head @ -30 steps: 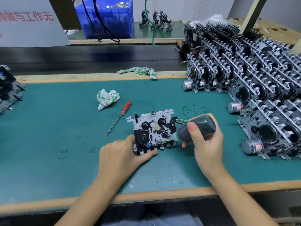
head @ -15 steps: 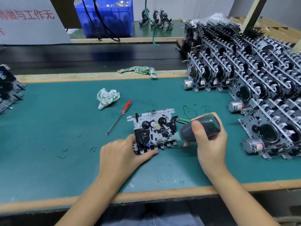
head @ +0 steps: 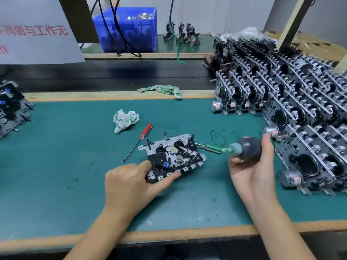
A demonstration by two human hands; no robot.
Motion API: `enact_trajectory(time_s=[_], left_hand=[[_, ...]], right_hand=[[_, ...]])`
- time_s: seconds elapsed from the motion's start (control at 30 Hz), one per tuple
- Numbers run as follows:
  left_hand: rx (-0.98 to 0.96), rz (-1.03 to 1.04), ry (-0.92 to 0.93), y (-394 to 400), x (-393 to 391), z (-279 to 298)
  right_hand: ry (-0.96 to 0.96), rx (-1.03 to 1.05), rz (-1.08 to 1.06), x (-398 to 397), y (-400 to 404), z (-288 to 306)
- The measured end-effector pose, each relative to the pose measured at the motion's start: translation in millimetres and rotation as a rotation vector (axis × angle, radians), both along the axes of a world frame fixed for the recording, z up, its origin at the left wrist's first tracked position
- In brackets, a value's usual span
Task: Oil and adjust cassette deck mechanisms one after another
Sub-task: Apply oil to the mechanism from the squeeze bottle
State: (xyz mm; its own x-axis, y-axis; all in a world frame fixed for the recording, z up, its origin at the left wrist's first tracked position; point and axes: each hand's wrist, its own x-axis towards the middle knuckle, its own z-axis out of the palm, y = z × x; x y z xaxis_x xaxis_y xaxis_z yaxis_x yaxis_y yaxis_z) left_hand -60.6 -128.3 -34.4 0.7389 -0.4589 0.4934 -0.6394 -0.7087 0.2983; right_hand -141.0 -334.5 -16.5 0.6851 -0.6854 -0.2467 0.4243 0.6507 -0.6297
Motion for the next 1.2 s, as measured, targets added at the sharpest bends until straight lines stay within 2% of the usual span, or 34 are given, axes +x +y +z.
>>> enact_trajectory(time_s=[0.2,0.37,0.47,0.57,0.67,1.2], left_hand=[[-0.112,0.053,0.287,1.0,17.9,20.1],[-0.159,0.083,0.39,4.7,55.9,23.2],[-0.132,0.111,0.354,3.6,75.6,26.6],[0.018,0.128,0.234,2.1,90.1,29.1],[0.095,0.122,0.195,1.5,97.7,27.3],[0.072,0.042,0.236,-3.6,119.2,33.6]], right_hand=[[0.024,0.137,0.011,1.7,-7.9,0.1],[-0.047,0.02,0.003,4.4,-3.8,-0.7],[0.0,-0.028,0.063,4.7,-1.6,-2.3],[0.038,-0.029,0.113,4.7,-2.1,-3.3],[0.042,-0.005,0.13,5.1,-3.4,-3.0],[0.04,-0.043,0.166,5.4,-1.7,-5.2]])
